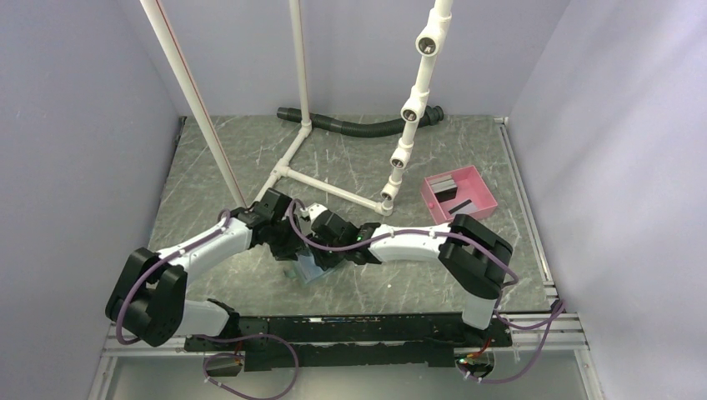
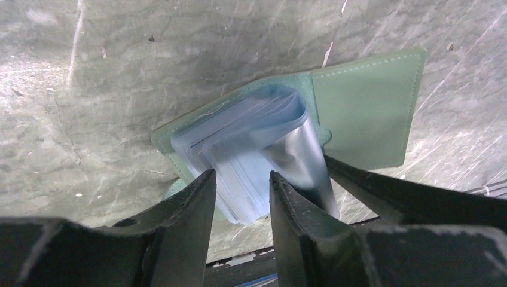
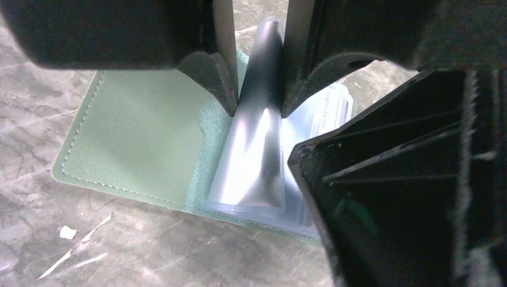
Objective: Put the credit cards into the card holder
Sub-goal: Turn over the card slot in the card holder.
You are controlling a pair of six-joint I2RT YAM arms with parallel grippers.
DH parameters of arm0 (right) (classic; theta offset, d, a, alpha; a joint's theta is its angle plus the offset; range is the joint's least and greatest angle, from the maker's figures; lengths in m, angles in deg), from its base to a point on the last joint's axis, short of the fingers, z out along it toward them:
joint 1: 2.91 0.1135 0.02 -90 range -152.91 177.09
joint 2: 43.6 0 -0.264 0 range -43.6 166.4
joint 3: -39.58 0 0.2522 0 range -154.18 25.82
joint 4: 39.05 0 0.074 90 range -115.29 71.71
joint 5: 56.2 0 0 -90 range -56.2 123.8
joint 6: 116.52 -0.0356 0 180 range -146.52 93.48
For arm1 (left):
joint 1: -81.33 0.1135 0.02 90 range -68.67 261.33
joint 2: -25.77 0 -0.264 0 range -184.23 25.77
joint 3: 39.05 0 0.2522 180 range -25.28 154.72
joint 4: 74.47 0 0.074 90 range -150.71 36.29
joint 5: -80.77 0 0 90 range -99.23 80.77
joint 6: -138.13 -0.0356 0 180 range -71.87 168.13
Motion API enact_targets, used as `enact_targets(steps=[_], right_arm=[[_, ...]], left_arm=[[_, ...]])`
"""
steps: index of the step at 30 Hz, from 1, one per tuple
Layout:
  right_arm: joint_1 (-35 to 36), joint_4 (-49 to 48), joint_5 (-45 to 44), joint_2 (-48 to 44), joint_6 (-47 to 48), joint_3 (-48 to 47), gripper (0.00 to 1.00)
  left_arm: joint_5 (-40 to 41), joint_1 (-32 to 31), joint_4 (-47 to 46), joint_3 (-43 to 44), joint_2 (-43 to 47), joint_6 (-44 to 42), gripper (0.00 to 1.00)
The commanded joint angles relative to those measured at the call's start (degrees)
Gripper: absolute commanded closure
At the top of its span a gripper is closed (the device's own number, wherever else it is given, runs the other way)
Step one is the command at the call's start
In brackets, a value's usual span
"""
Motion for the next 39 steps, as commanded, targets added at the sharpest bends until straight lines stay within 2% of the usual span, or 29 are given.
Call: enact_targets(steps=[1,4,8,11,14,21,25,30,33,36,39], right_arm=[[-1.52,-1.98,-3.21,-0.20,-2.15,2.60,0.70],[-2.53,-2.86,-1.40,-0.45,-3.26,3.58,0.75],[-3.47,-4.73,0.78,-0.42,-4.36,4.76,0.80],[-4.38,-6.02,4.02,-0.30,-5.14,5.57,0.81],[-4.77,-6.47,4.95,-0.44,-5.42,5.89,0.82],[-5.04,-6.40,5.44,-0.32,-5.50,5.99,0.82],[-5.09,-6.40,5.63,-0.26,-5.38,5.92,0.83],[-5.13,-6.21,5.86,-0.15,-5.33,5.64,0.83],[-5.13,-6.17,5.74,-0.43,-5.18,5.73,0.84],[-5.13,-5.95,5.63,-0.48,-5.15,5.64,0.84],[-5.13,-5.95,5.67,-0.67,-5.15,5.73,0.84]], left_arm=[[0.89,0.18,2.34,0.48,3.15,-1.34,0.55],[1.49,0.62,4.37,0.65,5.07,-1.90,0.49],[0.44,0.75,5.09,0.56,7.83,-2.12,0.49],[-1.58,0.78,4.04,0.07,7.68,-2.32,0.57],[-3.81,0.73,2.76,0.06,5.41,-2.75,0.71],[-6.03,0.68,-1.22,-1.34,6.02,-1.88,0.79],[-4.58,0.59,1.11,-0.70,8.95,-0.73,0.78],[-0.71,0.53,6.04,1.51,13.70,-0.07,0.72],[-5.99,0.51,2.21,1.37,13.31,-0.60,0.72],[-12.90,0.28,-3.37,1.16,9.01,-0.27,0.80],[-14.06,-0.64,-6.88,0.68,5.86,-0.34,0.85]])
